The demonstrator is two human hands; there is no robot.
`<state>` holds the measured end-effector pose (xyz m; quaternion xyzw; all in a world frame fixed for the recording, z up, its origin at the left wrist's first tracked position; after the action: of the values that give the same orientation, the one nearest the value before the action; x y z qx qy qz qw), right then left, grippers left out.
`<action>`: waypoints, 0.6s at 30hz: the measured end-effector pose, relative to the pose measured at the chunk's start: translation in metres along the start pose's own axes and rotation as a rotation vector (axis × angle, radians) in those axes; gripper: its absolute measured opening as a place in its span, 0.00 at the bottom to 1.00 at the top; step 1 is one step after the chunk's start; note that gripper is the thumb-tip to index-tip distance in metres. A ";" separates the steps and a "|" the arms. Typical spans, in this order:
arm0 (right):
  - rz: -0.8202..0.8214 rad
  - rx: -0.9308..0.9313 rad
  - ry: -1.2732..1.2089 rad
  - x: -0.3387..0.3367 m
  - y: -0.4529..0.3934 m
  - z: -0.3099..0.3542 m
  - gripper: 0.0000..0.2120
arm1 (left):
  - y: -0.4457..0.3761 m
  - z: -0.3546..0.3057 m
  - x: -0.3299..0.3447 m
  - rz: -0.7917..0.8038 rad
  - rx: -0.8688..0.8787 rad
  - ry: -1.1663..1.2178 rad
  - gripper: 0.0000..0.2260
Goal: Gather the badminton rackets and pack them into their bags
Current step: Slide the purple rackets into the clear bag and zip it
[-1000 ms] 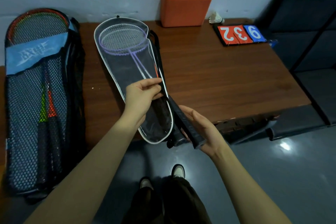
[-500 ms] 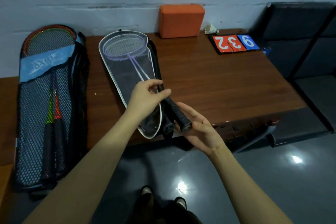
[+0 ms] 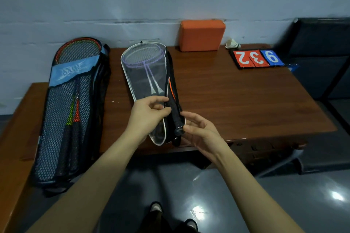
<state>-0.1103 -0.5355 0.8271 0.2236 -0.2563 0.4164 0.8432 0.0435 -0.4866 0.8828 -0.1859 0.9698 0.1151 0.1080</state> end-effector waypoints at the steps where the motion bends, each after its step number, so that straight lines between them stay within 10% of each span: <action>1: -0.002 0.017 0.037 0.002 0.000 0.001 0.23 | 0.000 -0.001 0.001 -0.009 0.005 0.016 0.12; 8: -0.192 -0.103 0.333 0.001 0.006 0.007 0.08 | -0.002 -0.004 0.011 -0.070 0.007 0.042 0.11; 14: -0.323 -0.164 0.380 -0.016 0.016 0.008 0.14 | -0.011 0.005 0.040 0.004 0.021 0.097 0.07; 18: -0.399 -0.166 0.372 -0.037 0.031 0.008 0.10 | -0.011 0.022 0.067 0.144 0.205 -0.261 0.12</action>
<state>-0.1571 -0.5447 0.8156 0.1197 -0.0812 0.2536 0.9564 -0.0097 -0.5129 0.8430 -0.0875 0.9650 0.0464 0.2427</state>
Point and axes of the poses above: each hand's wrist, its own y-axis away from the middle knuckle, its own x-axis out of the palm, z = x × y, the point moved 4 cm from there along -y, towards the middle knuckle, and after that the axes turned 10 degrees about z, right-handed, at the moved point
